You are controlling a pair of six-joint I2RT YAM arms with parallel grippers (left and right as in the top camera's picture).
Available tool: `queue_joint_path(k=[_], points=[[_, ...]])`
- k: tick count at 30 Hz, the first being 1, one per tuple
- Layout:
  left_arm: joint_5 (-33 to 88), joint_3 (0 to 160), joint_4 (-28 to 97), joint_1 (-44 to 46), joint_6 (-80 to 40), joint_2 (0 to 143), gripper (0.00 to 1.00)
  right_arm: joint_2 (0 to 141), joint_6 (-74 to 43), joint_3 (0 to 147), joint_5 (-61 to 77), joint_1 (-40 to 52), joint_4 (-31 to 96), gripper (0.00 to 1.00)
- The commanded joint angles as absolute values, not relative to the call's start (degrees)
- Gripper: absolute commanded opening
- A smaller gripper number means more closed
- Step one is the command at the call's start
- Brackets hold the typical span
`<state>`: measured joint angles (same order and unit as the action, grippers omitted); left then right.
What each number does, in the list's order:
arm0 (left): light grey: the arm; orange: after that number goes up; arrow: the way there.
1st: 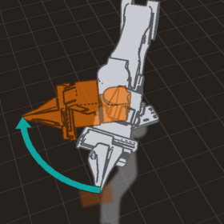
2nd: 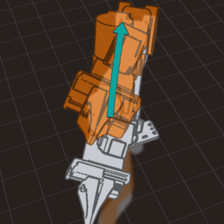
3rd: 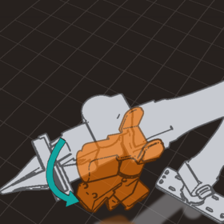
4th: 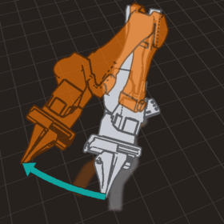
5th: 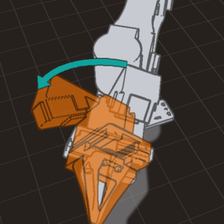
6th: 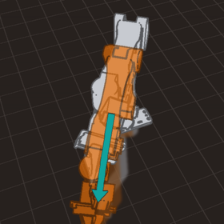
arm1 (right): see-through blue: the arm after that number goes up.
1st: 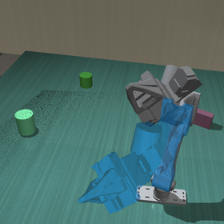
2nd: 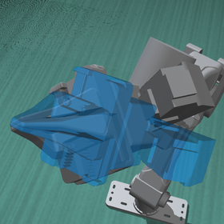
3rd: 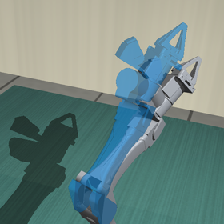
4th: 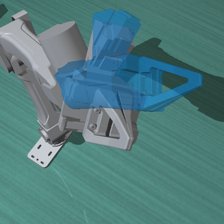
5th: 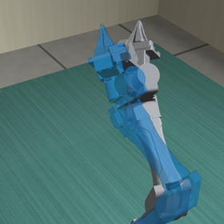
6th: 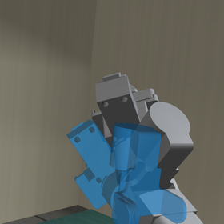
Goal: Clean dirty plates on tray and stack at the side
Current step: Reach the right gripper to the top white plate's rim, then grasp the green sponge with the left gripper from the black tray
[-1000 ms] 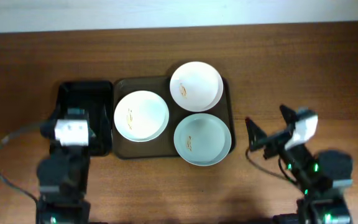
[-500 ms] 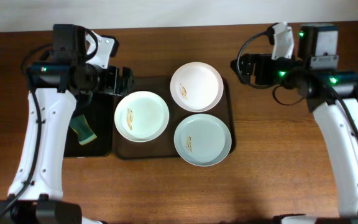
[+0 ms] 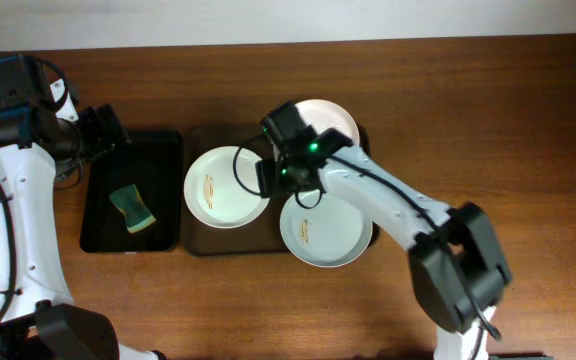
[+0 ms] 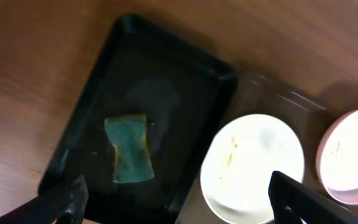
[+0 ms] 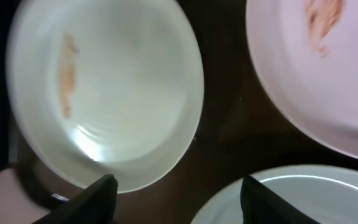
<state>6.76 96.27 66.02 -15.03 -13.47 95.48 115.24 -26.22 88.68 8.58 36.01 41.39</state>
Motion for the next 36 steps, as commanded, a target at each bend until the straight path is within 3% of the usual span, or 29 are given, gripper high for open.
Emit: queue_joint_path(k=[1, 4, 16, 19, 20, 25, 27, 32, 36], points=[[4.2, 96.6, 65.0, -15.1, -14.5, 96.4, 0.91, 118.8, -27.3, 89.4, 6.8, 36.4, 38.7, 0.62], [4.2, 96.6, 65.7, -15.1, -14.5, 98.7, 0.91, 121.0, -27.6, 89.4, 6.8, 36.4, 33.1, 0.5], [4.3, 93.9, 68.1, -15.1, -13.6, 101.7, 0.91, 126.5, -32.1, 89.4, 8.8, 36.6, 28.6, 0.33], [4.2, 89.1, 66.9, -15.1, -13.6, 101.7, 0.81, 126.7, -32.5, 89.4, 9.0, 36.7, 28.1, 0.09], [4.2, 87.8, 66.5, -15.1, -13.6, 101.7, 0.79, 126.7, -32.5, 89.4, 9.0, 36.7, 28.1, 0.05], [5.5, 80.4, 64.2, -15.0, -13.7, 101.7, 0.59, 126.7, -32.5, 89.4, 9.0, 36.7, 28.2, 0.04], [5.9, 77.4, 62.0, -15.0, -13.6, 101.7, 0.56, 126.7, -32.5, 89.4, 9.0, 36.7, 28.2, 0.04], [-1.1, 70.3, 51.5, -15.0, -20.2, 101.7, 0.36, 126.7, -32.4, 89.4, 9.0, 36.7, 28.2, 0.04], [-3.3, 65.4, 43.2, -15.0, -24.4, 101.7, 0.36, 126.7, -32.4, 89.4, 9.0, 36.7, 28.3, 0.04]])
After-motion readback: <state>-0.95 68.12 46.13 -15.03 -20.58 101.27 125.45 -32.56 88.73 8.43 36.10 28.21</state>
